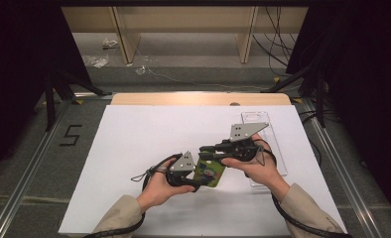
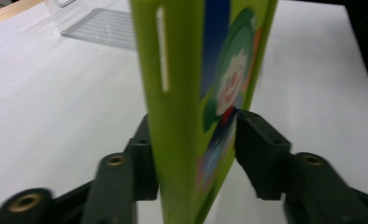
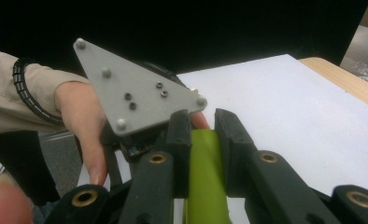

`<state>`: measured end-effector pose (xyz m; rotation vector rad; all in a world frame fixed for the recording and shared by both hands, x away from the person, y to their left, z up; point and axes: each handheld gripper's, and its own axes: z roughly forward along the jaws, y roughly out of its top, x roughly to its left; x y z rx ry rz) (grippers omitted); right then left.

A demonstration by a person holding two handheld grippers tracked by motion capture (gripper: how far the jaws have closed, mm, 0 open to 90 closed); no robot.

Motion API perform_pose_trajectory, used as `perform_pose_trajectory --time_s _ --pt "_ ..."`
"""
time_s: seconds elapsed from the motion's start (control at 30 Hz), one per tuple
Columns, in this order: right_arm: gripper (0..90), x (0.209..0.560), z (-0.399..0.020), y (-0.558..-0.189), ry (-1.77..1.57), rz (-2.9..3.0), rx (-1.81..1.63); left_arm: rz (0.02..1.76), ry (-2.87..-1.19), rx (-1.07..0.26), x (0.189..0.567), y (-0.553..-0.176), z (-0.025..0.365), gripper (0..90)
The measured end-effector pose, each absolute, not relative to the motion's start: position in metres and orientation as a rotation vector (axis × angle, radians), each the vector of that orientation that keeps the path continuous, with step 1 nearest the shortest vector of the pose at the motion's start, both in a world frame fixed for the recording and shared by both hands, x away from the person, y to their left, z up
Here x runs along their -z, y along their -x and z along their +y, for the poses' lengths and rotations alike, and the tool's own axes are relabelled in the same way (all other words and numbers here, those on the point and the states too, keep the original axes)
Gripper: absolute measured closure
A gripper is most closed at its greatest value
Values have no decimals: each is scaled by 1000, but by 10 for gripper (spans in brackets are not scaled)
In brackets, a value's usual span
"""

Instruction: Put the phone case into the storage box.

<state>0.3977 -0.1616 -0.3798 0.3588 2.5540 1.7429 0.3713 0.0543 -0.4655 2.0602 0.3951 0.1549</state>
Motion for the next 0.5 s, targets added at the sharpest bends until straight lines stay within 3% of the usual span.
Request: perform_pose_trajectory --time_s 0.33,0.5 --pt "772 380 -162 -398 -327 2573 -1799 403 -2066 -139 462 -371 59 763" --pt "762 379 -161 -397 -295 2569 -1820 406 -2066 -129 461 -372 60 770"
